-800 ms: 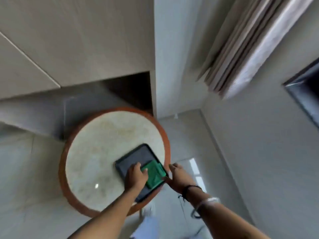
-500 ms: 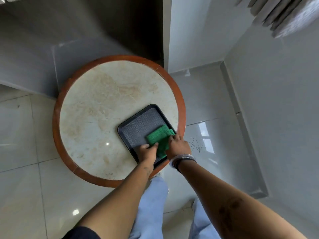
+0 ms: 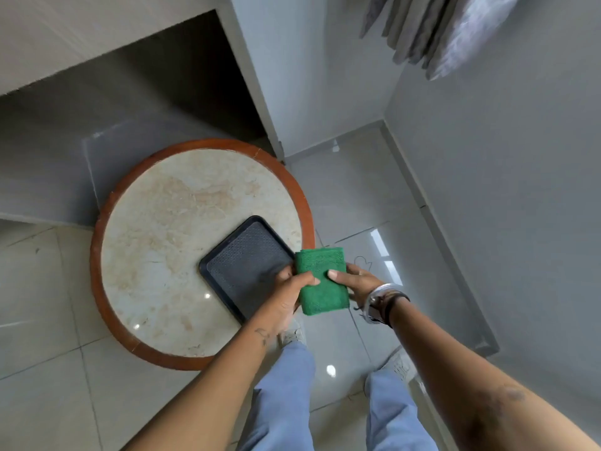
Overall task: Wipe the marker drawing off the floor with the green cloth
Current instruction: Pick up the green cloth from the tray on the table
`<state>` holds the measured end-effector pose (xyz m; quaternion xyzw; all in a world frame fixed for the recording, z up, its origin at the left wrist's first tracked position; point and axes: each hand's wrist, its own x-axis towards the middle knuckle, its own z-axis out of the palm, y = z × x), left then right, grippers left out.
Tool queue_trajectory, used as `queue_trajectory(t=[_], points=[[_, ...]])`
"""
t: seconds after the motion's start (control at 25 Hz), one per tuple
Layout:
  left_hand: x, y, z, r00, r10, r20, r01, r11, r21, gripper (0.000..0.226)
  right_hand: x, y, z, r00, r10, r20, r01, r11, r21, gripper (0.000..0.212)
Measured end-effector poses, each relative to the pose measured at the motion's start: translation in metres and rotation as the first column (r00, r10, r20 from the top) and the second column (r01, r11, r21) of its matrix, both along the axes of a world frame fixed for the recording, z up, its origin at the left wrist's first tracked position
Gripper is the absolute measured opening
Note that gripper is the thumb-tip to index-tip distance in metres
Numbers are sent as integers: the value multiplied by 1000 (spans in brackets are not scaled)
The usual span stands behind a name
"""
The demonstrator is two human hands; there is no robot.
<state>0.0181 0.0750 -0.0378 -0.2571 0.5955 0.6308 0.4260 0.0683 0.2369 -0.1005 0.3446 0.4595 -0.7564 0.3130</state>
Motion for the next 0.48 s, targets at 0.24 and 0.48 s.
queue_trajectory(t=[0.24, 0.48], points=[[54, 77, -83, 960, -278, 46, 280, 958, -54, 28, 75, 87, -47, 976, -219, -6, 217, 973, -80, 30], [73, 110, -306, 520, -854, -8, 671, 414, -615, 73, 124, 153, -229, 963, 188, 193, -245, 313, 918, 5]])
